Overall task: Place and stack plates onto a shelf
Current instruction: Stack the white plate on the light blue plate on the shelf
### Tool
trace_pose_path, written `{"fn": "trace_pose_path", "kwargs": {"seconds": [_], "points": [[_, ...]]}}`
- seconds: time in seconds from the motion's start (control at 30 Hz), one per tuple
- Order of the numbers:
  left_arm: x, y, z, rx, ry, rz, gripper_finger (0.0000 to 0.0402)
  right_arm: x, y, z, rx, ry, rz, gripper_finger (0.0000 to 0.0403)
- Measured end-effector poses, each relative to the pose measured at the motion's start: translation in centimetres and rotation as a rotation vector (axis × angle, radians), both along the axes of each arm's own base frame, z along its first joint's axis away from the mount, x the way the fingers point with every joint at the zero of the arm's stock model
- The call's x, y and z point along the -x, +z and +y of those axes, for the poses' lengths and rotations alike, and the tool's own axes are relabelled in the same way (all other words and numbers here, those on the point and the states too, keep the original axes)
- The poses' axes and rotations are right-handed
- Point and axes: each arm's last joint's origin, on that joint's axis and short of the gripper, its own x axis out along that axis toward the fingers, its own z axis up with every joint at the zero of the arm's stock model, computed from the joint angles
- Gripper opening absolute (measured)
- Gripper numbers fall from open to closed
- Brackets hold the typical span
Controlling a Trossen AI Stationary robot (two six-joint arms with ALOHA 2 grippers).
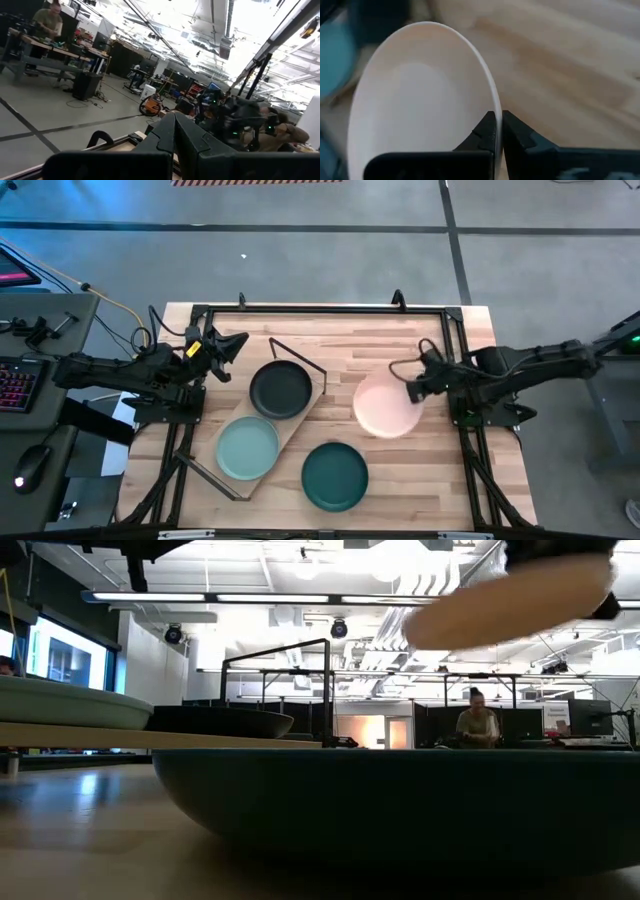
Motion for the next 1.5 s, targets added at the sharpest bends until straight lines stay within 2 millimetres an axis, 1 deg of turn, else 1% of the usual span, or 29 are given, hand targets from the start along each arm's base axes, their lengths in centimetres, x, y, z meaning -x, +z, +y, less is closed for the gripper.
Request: {"fn": "trace_pose_path", "kwargs": {"seconds": [0.07, 0.13, 0.2, 0.3, 0.37, 0.5, 0.6, 0.7, 0.77, 0.83, 0.93, 1.03, 1.13, 1.23, 1.4, 1.5], "points": [[0.0, 0.0, 0.0, 0.001, 0.004, 0.0, 0.0, -1.3, 0.4, 1.3, -0.018, 0.093, -0.016, 0.0], [0.0, 0.0, 0.0, 0.003, 0.008, 0.0, 0.0, -2.8, 0.0, 2.7, -0.029, 0.155, -0.025, 0.0], [0.0, 0.0, 0.0, 0.003, 0.008, 0.0, 0.0, -4.7, -1.0, 4.1, -0.032, 0.192, -0.047, 0.0], [0.0, 0.0, 0.0, 0.003, 0.008, 0.0, 0.0, -7.9, -3.0, 6.1, -0.029, 0.214, -0.102, 0.0], [0.0, 0.0, 0.0, 0.004, 0.008, 0.0, 0.0, -10.1, -4.3, 7.2, -0.03, 0.212, -0.154, 0.0], [0.0, 0.0, 0.0, 0.003, 0.008, 0.0, 0.0, -14.2, -6.3, 8.8, -0.071, 0.176, -0.331, 0.0], [0.0, 0.0, 0.0, 0.003, 0.008, 0.0, 0.0, -16.3, -7.9, 9.5, -0.105, 0.102, -0.432, 0.0], [0.0, 0.0, 0.0, 0.003, 0.008, 0.0, 0.0, -18.1, -9.0, 10.1, -0.117, 0.042, -0.422, 0.0], [0.0, 0.0, 0.0, 0.002, 0.008, 0.001, 0.0, -19.5, -9.0, 10.7, -0.106, 0.026, -0.391, 0.0], [0.0, 0.0, 0.0, 0.002, 0.007, 0.001, 0.0, -21.2, -8.3, 11.4, -0.082, 0.018, -0.357, 0.0], [0.0, 0.0, 0.0, 0.002, 0.007, 0.001, 0.0, -23.5, -7.7, 12.2, -0.026, -0.001, -0.258, 0.0], [0.0, 0.0, 0.0, 0.0, 0.0, 0.001, 0.0, -25.6, -7.5, 12.3, 0.007, -0.043, -0.185, 0.0], [0.0, 0.0, 0.0, -0.004, -0.014, 0.001, 0.0, -28.0, -7.2, 12.3, -0.003, -0.085, -0.2, 0.0], [0.0, 0.0, 0.0, -0.004, -0.014, 0.001, 0.0, -30.1, -7.3, 12.4, -0.008, -0.108, -0.222, 0.0], [0.0, 0.0, 0.0, -0.004, -0.014, 0.001, 0.0, -33.0, -7.6, 12.6, -0.014, -0.131, -0.254, 0.0], [0.0, 0.0, 0.0, -0.004, -0.014, 0.001, 0.0, -34.5, -8.3, 12.8, -0.015, -0.133, -0.267, 0.0]]}}
